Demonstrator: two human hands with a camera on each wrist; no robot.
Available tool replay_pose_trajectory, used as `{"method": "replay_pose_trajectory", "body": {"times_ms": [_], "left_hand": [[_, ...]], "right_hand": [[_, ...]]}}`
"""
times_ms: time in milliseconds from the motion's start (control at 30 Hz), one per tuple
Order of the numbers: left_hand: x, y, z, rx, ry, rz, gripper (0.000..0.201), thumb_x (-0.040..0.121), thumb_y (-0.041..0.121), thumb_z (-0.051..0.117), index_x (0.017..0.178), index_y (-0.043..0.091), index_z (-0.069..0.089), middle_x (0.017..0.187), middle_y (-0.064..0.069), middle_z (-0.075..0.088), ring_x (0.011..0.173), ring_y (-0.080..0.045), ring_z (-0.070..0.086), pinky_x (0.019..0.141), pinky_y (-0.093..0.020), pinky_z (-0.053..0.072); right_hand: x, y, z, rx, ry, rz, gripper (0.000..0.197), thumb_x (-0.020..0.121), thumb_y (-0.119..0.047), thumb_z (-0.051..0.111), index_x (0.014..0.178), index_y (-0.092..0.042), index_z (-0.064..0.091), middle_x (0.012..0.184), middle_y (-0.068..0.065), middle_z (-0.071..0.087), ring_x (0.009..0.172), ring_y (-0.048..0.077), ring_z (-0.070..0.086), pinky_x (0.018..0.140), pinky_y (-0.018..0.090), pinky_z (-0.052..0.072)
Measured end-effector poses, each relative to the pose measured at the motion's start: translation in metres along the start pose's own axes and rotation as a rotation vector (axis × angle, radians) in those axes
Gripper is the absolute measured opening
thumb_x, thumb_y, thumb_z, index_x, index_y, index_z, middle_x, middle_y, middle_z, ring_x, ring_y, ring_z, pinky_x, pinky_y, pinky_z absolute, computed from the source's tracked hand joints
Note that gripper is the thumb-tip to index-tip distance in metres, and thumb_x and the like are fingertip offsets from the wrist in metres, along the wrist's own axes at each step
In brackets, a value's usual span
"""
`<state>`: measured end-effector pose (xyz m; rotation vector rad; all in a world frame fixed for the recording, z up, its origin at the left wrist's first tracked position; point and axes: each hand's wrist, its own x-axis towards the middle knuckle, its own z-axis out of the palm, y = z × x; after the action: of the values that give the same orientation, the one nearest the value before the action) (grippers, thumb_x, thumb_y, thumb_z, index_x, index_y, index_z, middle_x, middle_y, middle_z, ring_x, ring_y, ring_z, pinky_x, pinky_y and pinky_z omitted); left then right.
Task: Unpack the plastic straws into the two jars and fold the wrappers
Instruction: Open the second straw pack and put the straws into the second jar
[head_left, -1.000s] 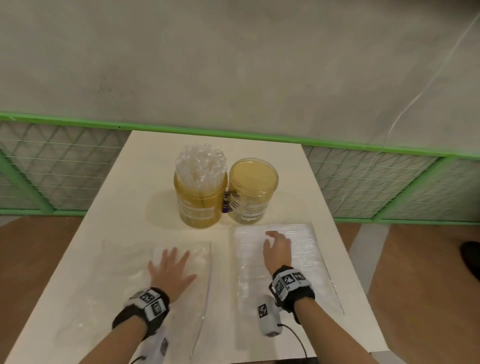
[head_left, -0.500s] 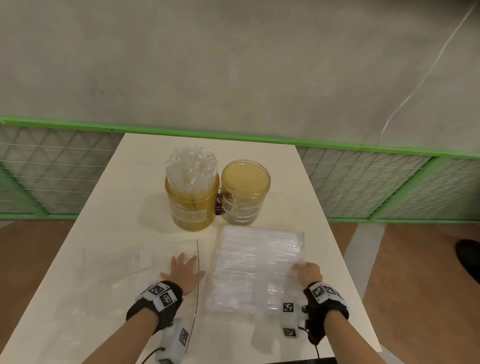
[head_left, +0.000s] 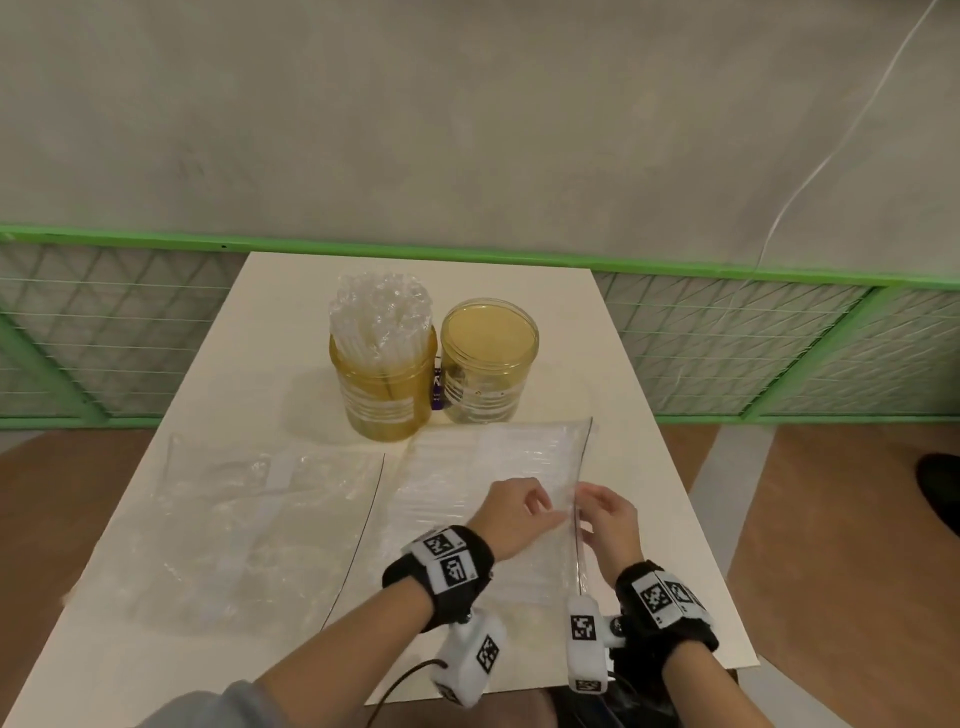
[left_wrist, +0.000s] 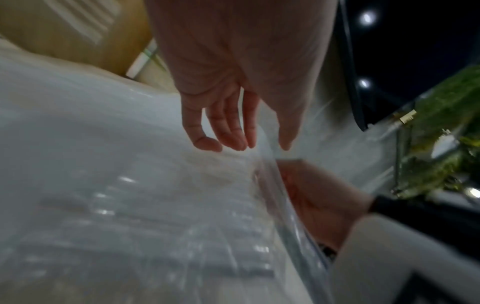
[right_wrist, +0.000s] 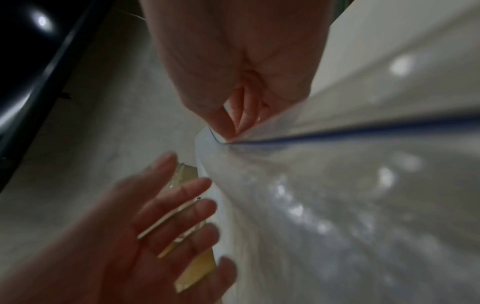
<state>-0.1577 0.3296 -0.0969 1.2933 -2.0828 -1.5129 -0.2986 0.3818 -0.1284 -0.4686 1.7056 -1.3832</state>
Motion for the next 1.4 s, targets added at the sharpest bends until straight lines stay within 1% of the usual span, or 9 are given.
{"method": "replay_pose_trajectory", "body": {"times_ms": [100,300,500,633,800,933,1067,1233,1400], "left_hand": [[0.004,0.006,0.013,0.002,-0.015,-0.035,0.033,0.076,0.039,0.071,0.094,0.018,0.055,0.091,0.001,0.055,0.084,-0.014,0.053,0.075,-0.025,0.047],[0.01,0.019,0.016,-0.066,0.123,-0.01,0.035,0.075,0.017,0.072,0.103,0.013,0.052,0.099,0.0,0.056,0.092,-0.013,0.054,0.078,-0.024,0.046],[0.01,0.018,0.005,-0.282,0.24,-0.086,0.024,0.075,0.013,0.076,0.091,0.004,0.06,0.083,-0.001,0.061,0.063,-0.011,0.06,0.056,-0.018,0.054],[0.009,0.019,0.0,-0.34,0.187,-0.123,0.02,0.075,0.014,0.077,0.085,0.001,0.065,0.078,-0.009,0.065,0.06,-0.013,0.063,0.06,-0.02,0.058],[0.007,0.021,0.006,-0.075,0.19,-0.105,0.021,0.079,0.021,0.072,0.084,0.001,0.073,0.081,-0.012,0.07,0.068,-0.014,0.059,0.072,-0.023,0.052],[0.003,0.021,0.006,-0.154,0.12,-0.166,0.02,0.083,0.015,0.068,0.084,-0.005,0.07,0.061,-0.01,0.063,0.057,-0.018,0.061,0.069,-0.028,0.059],[0.003,0.019,0.009,-0.092,0.196,-0.134,0.011,0.082,0.006,0.063,0.081,-0.002,0.071,0.068,-0.016,0.068,0.058,-0.02,0.061,0.071,-0.031,0.058],[0.002,0.025,0.014,-0.086,0.168,-0.134,0.01,0.075,0.0,0.062,0.08,-0.005,0.07,0.054,-0.006,0.06,0.061,-0.019,0.063,0.074,-0.028,0.057],[0.006,0.024,0.017,-0.104,0.198,-0.122,0.011,0.079,-0.006,0.06,0.083,-0.006,0.07,0.059,-0.007,0.061,0.054,-0.015,0.059,0.069,-0.027,0.057]], "right_hand": [[-0.003,-0.004,0.0,0.047,0.041,-0.04,0.013,0.084,0.003,0.061,0.095,-0.002,0.065,0.086,0.017,0.064,0.074,0.023,0.061,0.053,0.023,0.053],[-0.007,-0.009,0.013,0.078,0.009,-0.076,0.004,0.078,0.001,0.07,0.076,-0.001,0.067,0.069,0.015,0.067,0.065,0.022,0.063,0.055,0.025,0.054],[-0.01,-0.018,0.019,0.124,-0.029,-0.135,0.006,0.084,0.004,0.062,0.083,0.001,0.067,0.072,0.014,0.067,0.059,0.015,0.067,0.053,0.024,0.055],[-0.007,-0.019,0.017,0.073,-0.038,-0.118,0.008,0.087,0.0,0.061,0.082,-0.003,0.065,0.075,0.014,0.065,0.064,0.017,0.066,0.054,0.025,0.055],[0.0,-0.011,0.014,-0.165,0.039,-0.17,0.005,0.082,-0.004,0.065,0.077,-0.003,0.067,0.072,0.013,0.066,0.068,0.025,0.065,0.058,0.031,0.057],[0.0,-0.007,0.011,-0.173,0.02,-0.173,0.005,0.081,-0.003,0.066,0.077,-0.004,0.067,0.076,0.017,0.068,0.071,0.028,0.067,0.064,0.034,0.058],[-0.004,-0.008,0.007,-0.111,-0.092,-0.15,0.007,0.08,0.002,0.068,0.084,-0.004,0.066,0.079,0.016,0.067,0.073,0.025,0.065,0.064,0.026,0.057],[-0.005,0.0,0.004,-0.222,-0.084,-0.2,0.013,0.078,-0.001,0.071,0.077,-0.014,0.067,0.081,0.013,0.068,0.081,0.028,0.066,0.076,0.038,0.057],[-0.007,-0.004,0.009,-0.317,0.028,-0.271,0.022,0.081,0.003,0.064,0.073,-0.017,0.063,0.076,0.007,0.066,0.072,0.024,0.063,0.065,0.03,0.056]]}}
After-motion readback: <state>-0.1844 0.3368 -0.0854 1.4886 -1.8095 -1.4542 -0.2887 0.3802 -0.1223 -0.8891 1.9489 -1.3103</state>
